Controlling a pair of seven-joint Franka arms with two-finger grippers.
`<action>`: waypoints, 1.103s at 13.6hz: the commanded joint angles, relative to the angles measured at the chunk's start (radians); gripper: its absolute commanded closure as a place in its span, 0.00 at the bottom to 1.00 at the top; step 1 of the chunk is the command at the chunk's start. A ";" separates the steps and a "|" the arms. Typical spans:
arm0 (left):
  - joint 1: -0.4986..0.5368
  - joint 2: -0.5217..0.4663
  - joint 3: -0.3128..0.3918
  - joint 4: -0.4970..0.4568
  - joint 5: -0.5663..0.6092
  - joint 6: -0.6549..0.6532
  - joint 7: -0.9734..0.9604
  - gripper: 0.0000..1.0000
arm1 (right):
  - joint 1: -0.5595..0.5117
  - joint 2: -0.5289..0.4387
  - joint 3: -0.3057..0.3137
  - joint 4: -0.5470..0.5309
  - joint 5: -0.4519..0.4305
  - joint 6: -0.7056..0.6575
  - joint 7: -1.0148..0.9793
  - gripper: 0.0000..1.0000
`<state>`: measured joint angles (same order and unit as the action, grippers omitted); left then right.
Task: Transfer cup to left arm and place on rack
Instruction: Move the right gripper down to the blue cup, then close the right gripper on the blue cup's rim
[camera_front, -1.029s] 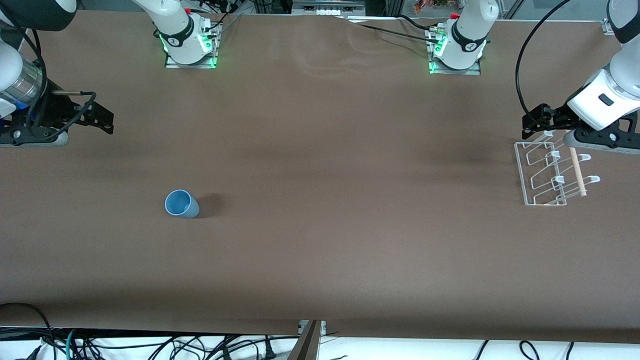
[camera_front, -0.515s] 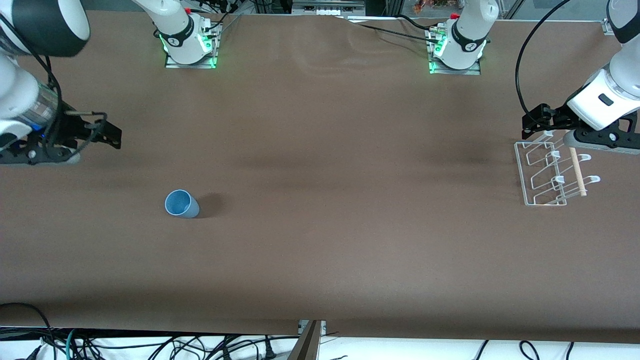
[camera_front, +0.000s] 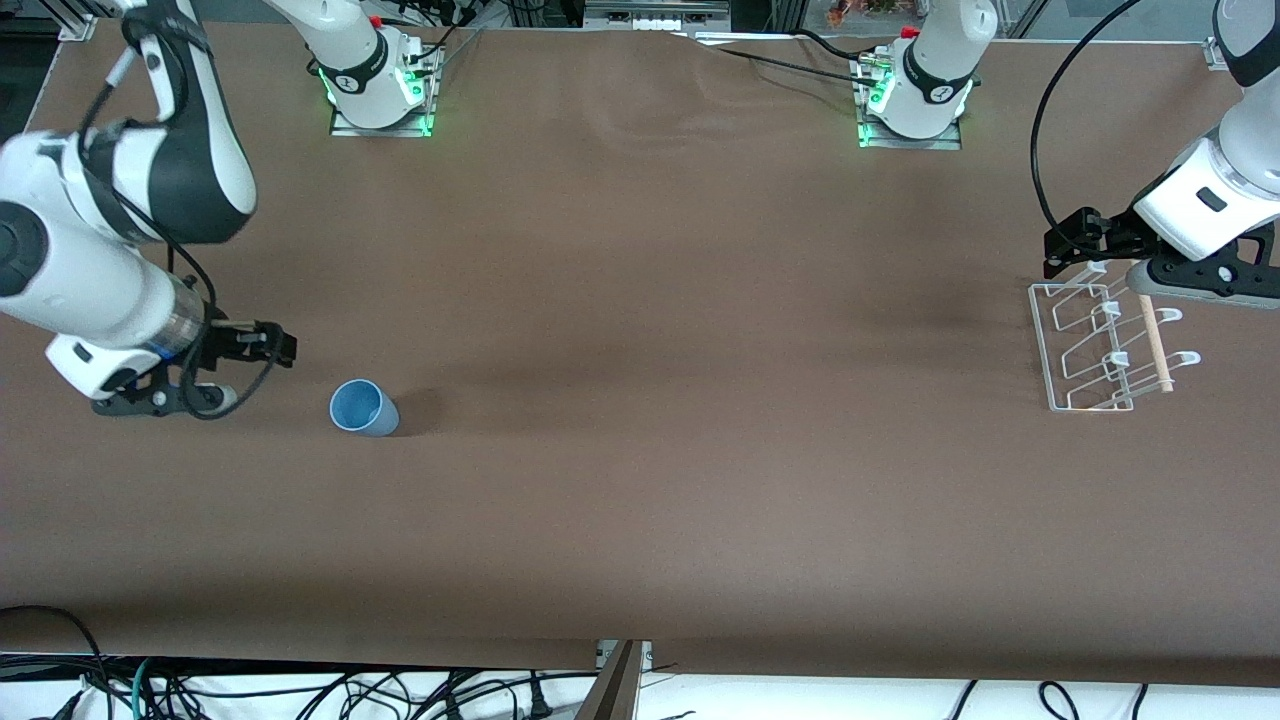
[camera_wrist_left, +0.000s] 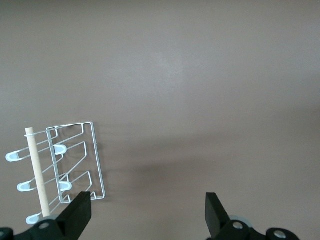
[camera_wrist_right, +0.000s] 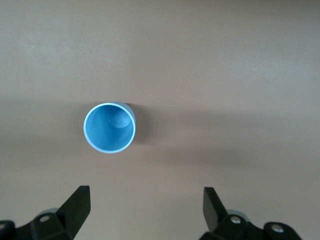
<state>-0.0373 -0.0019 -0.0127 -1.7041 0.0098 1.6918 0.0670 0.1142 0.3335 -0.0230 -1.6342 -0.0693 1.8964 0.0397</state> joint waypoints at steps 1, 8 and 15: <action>-0.004 -0.001 0.003 0.003 -0.017 0.005 -0.006 0.00 | -0.021 0.059 0.017 0.007 0.054 0.041 0.011 0.00; -0.004 -0.001 0.003 0.003 -0.017 0.005 -0.007 0.00 | -0.024 0.200 0.017 -0.019 0.065 0.176 0.011 0.00; -0.004 -0.001 0.003 0.003 -0.017 0.005 -0.006 0.00 | -0.024 0.243 0.017 -0.029 0.066 0.208 0.011 0.46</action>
<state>-0.0375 -0.0019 -0.0127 -1.7041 0.0098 1.6918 0.0670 0.1064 0.5758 -0.0229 -1.6497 -0.0149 2.0824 0.0431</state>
